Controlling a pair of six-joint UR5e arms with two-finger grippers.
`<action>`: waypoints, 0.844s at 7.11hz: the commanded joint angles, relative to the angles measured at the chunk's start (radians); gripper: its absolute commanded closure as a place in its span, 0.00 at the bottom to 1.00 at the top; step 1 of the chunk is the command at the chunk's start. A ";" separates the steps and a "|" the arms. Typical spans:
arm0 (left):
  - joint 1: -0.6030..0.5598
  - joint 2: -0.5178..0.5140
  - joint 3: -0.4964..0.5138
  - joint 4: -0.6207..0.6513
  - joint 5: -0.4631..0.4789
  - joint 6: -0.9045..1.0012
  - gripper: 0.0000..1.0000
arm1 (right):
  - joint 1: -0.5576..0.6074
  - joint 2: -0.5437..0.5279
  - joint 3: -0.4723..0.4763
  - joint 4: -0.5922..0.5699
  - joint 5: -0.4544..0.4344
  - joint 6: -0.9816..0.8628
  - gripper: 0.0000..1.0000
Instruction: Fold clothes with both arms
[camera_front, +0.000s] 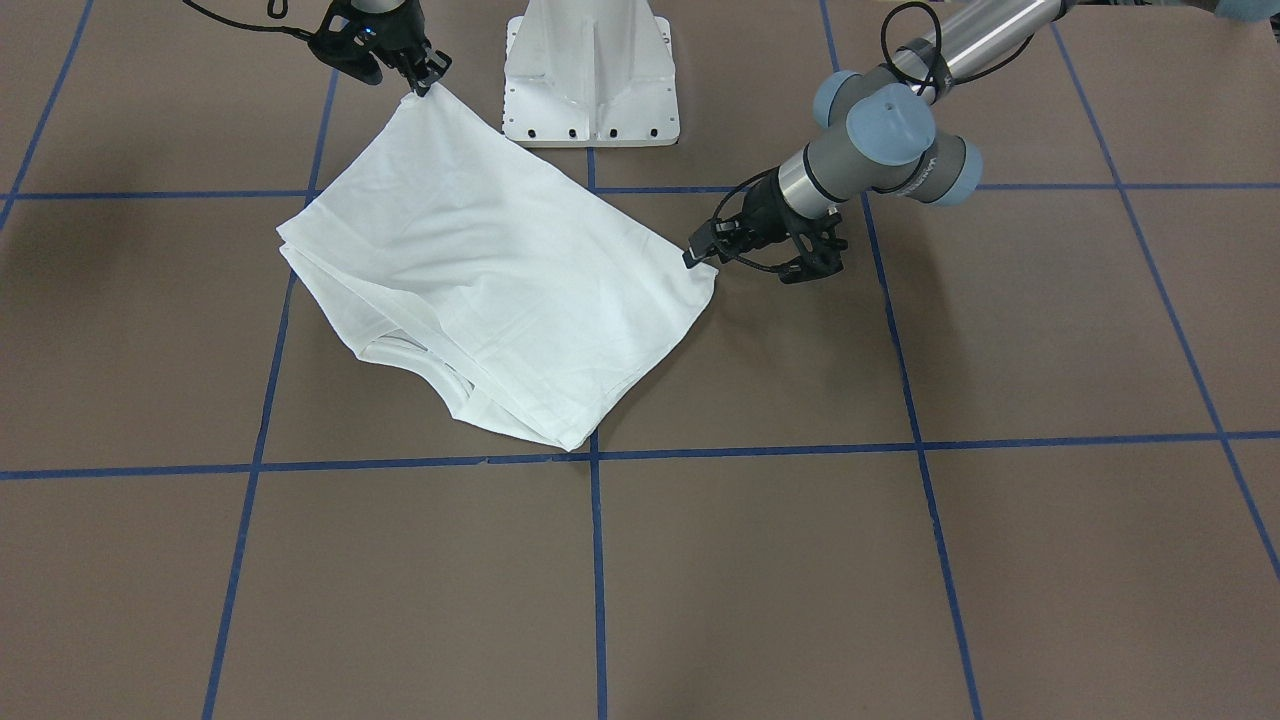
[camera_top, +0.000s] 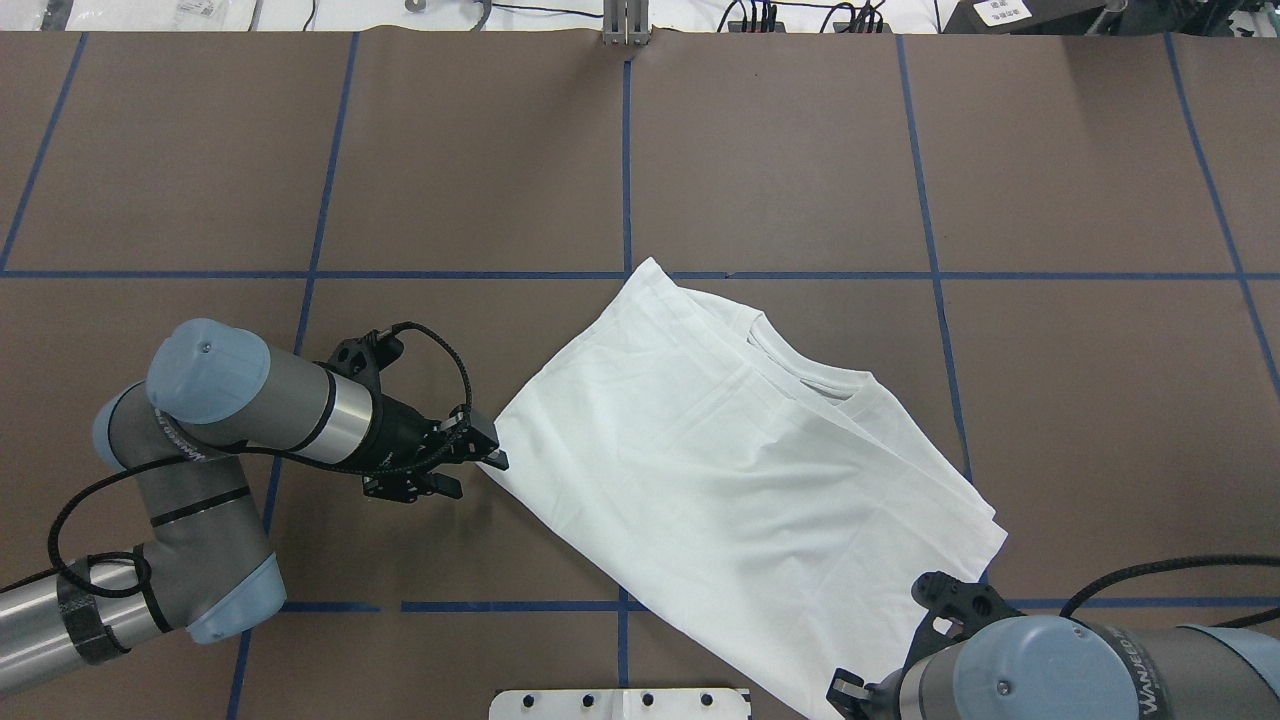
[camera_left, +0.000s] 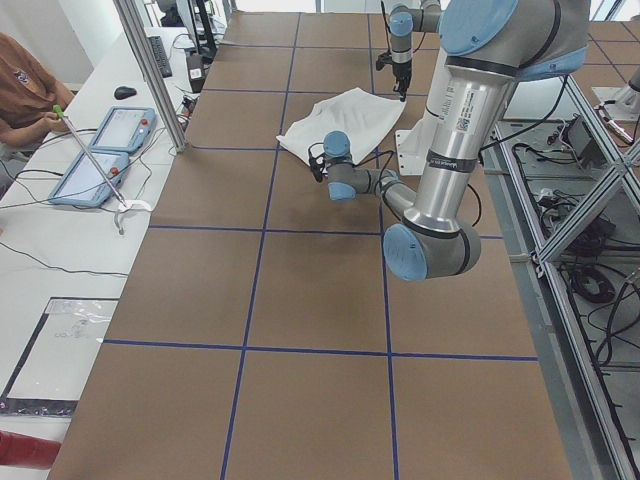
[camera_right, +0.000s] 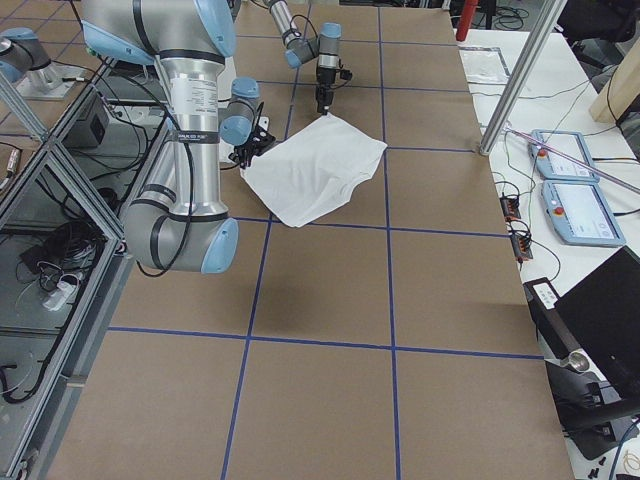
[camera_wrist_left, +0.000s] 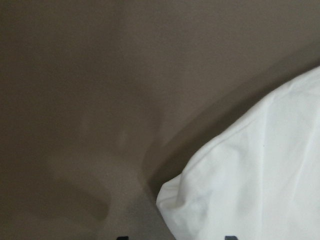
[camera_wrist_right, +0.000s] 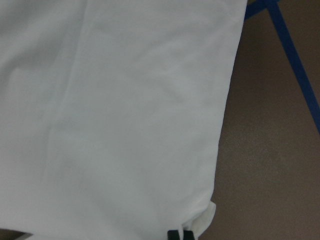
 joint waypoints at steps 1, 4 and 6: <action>-0.001 -0.015 0.020 -0.001 0.019 0.001 0.76 | 0.002 -0.001 0.009 0.000 0.000 0.000 0.90; -0.033 -0.010 0.015 -0.001 0.060 0.018 1.00 | 0.007 -0.002 0.012 -0.001 -0.002 0.000 0.90; -0.094 -0.015 0.033 0.000 0.069 0.116 1.00 | 0.007 0.001 0.029 -0.001 -0.008 0.036 0.00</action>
